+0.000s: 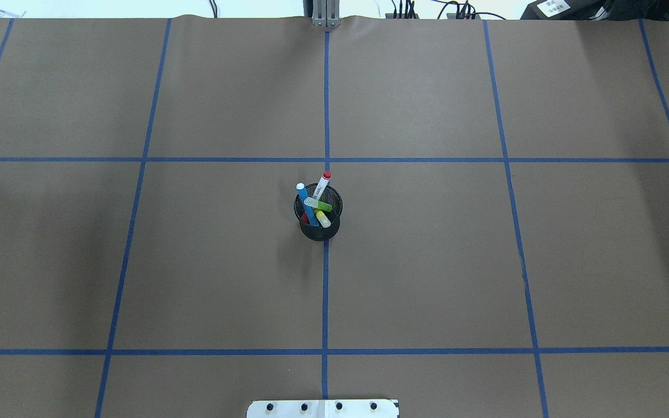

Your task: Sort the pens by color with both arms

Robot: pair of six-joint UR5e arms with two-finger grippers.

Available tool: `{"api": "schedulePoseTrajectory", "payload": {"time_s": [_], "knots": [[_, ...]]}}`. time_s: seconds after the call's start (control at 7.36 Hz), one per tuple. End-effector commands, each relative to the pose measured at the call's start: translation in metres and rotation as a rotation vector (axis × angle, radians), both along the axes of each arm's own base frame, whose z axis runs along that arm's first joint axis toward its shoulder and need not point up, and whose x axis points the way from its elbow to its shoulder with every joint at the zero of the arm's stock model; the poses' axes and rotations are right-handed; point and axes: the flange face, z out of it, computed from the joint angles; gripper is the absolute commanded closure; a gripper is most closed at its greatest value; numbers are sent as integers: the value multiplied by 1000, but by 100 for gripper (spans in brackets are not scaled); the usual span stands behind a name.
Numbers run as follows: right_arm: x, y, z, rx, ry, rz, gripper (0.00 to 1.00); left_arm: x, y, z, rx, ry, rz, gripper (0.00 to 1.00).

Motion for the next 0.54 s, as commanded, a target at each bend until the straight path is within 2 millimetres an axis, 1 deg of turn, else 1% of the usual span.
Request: {"api": "schedulePoseTrajectory", "payload": {"time_s": [0.0,0.27,0.41], "knots": [[-12,-4,-21,-12,-52,-11,1,0,-3,-15,1,6,-23,1],[-26,-4,-38,-3,-89,-21,1,0,-3,-15,1,6,-23,1],[-32,-1,-45,15,-90,-29,1,0,-3,-15,1,6,-23,1]]}}
